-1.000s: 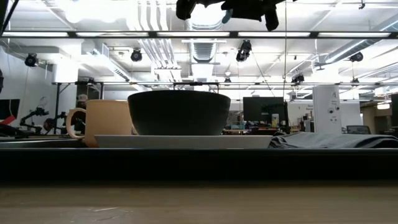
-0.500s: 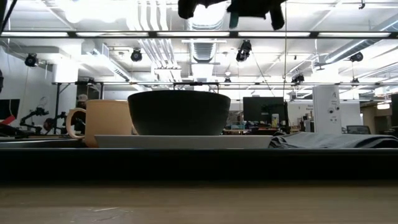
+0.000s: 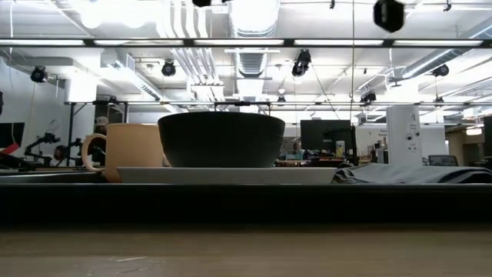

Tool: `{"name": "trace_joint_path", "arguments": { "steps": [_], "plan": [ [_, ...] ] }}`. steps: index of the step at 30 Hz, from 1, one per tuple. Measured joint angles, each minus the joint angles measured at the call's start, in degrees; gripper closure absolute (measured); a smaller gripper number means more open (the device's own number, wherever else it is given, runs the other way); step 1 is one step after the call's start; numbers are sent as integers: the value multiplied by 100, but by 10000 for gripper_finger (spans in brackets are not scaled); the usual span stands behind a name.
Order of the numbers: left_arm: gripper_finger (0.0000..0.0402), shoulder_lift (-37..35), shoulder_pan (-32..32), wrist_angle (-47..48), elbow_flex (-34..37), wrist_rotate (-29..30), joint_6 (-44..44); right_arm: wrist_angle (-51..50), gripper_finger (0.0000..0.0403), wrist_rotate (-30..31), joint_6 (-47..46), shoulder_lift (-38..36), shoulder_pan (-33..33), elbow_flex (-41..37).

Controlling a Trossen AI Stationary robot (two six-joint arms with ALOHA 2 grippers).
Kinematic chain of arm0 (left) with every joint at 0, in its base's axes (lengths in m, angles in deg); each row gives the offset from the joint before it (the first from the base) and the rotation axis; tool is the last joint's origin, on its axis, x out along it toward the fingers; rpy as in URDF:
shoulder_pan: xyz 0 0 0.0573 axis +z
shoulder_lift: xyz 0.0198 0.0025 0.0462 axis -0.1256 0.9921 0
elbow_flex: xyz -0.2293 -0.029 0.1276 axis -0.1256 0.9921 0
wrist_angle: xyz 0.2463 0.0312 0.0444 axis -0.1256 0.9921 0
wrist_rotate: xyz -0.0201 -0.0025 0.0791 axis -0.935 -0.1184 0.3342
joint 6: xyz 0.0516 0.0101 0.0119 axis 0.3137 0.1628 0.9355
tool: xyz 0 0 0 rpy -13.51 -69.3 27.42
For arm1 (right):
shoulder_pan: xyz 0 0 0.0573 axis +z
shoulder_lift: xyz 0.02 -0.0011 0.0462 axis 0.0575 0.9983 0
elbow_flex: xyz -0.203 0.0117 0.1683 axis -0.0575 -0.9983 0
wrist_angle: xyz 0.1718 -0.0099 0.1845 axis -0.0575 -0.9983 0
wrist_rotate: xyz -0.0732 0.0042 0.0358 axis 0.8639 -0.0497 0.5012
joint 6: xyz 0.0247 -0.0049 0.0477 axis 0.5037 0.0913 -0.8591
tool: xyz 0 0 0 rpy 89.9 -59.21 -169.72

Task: Set up tray
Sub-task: Put the green spoon on the gray napkin

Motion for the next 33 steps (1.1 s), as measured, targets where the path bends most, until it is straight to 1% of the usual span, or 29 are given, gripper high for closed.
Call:
{"name": "trace_joint_path", "arguments": {
  "steps": [2,5,7,9,13,15,17,21,25,27,29,33],
  "plan": [
    [281,-114,-2,197,4,3,49,7,369,-156,-530,7,168,-70],
    [280,-292,-12,470,-8,-2,48,50,369,-373,-1367,67,333,-384],
    [280,-408,-11,592,-7,-2,47,231,369,-606,-1855,88,430,-679],
    [280,-543,-11,711,-6,3,45,648,369,-646,-2209,129,605,-1060],
    [280,-759,-2,878,-7,87,47,2110,369,-309,-2602,202,840,-1913],
    [280,-830,2,1012,1,135,117,2621,369,-133,-2786,262,932,-2296],
    [280,-903,30,1040,2,188,322,2946,369,7,-2873,349,1036,-2581],
    [280,-987,37,1134,0,254,302,3302,369,120,-3292,502,1157,-3078],
    [280,-1018,35,1121,-2,246,297,4024,369,131,-3882,800,1420,-3533],
    [280,-1025,35,1122,-2,246,296,4286,369,284,-4230,996,1616,-3710],
    [280,-1028,35,1123,-2,245,296,4477,369,403,-4451,1218,1803,-3783],
    [280,-1028,35,1124,-2,243,296,4699,369,412,-4827,1645,2004,-3832]
  ]
}}
